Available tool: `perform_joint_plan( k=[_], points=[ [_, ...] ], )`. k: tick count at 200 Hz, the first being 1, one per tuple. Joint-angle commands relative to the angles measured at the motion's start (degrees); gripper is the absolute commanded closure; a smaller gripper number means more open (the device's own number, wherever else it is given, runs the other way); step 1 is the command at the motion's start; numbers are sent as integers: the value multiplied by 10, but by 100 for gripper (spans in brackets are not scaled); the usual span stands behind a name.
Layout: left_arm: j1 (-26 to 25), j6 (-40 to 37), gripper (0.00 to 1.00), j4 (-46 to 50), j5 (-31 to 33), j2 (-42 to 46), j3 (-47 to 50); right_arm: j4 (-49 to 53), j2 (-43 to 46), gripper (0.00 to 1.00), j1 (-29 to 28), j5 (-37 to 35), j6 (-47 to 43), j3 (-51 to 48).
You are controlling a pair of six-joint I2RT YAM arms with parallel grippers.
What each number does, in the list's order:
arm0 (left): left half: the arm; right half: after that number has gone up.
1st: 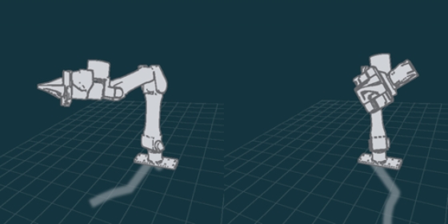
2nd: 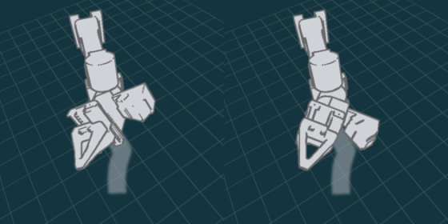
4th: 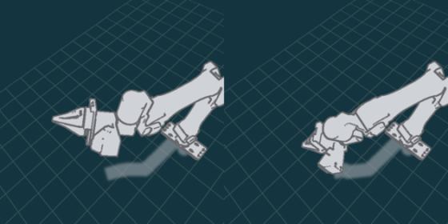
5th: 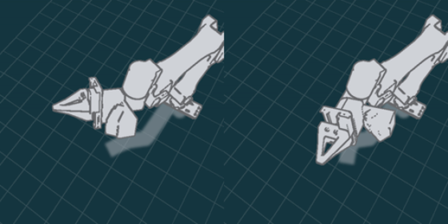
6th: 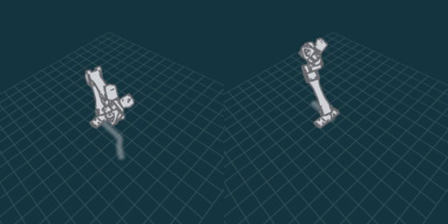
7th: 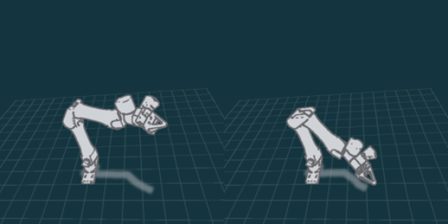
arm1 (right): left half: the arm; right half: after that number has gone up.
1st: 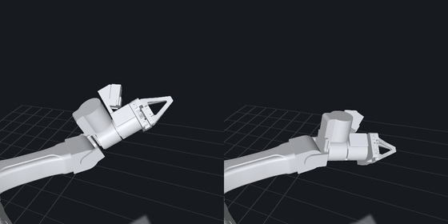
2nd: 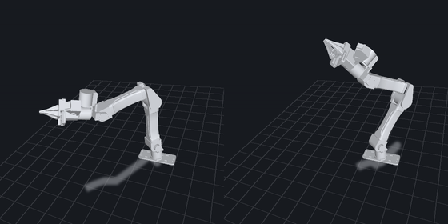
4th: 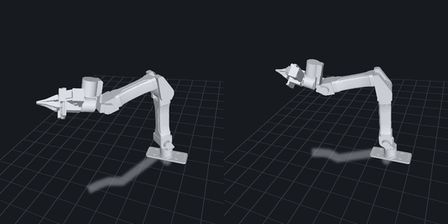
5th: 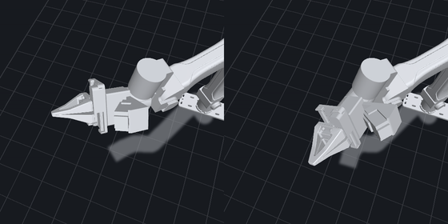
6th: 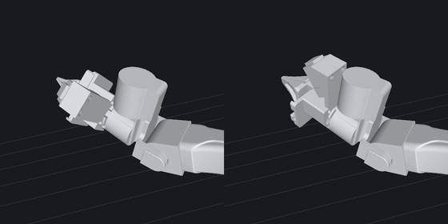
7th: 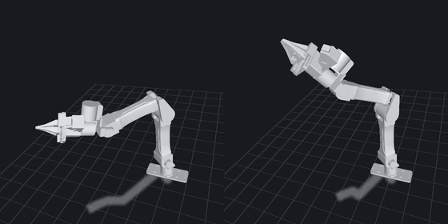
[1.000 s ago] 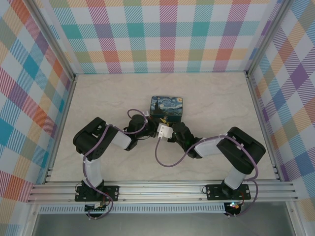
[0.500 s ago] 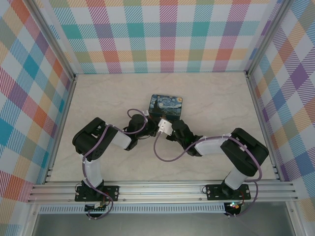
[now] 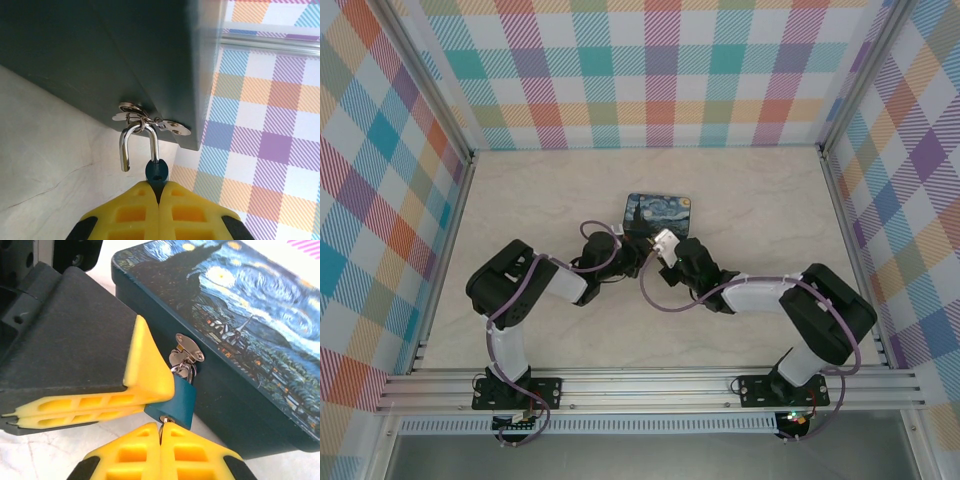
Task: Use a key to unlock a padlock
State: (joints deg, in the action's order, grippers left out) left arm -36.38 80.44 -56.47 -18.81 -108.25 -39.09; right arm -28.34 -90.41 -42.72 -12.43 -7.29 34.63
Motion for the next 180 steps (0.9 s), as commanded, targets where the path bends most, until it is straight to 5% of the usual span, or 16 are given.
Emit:
perform_joint_plan(
  k=[1,67,180],
  points=[
    [-10,-19,85,-13,-6,24,-15,2,4,100,9,24,54,-20],
    [-6,-44,51,36,20,64,15,-24,4,100,26,57,78,-43],
    [47,-238,31,376,86,297,7,-2,58,100,141,326,316,-58]
  ],
)
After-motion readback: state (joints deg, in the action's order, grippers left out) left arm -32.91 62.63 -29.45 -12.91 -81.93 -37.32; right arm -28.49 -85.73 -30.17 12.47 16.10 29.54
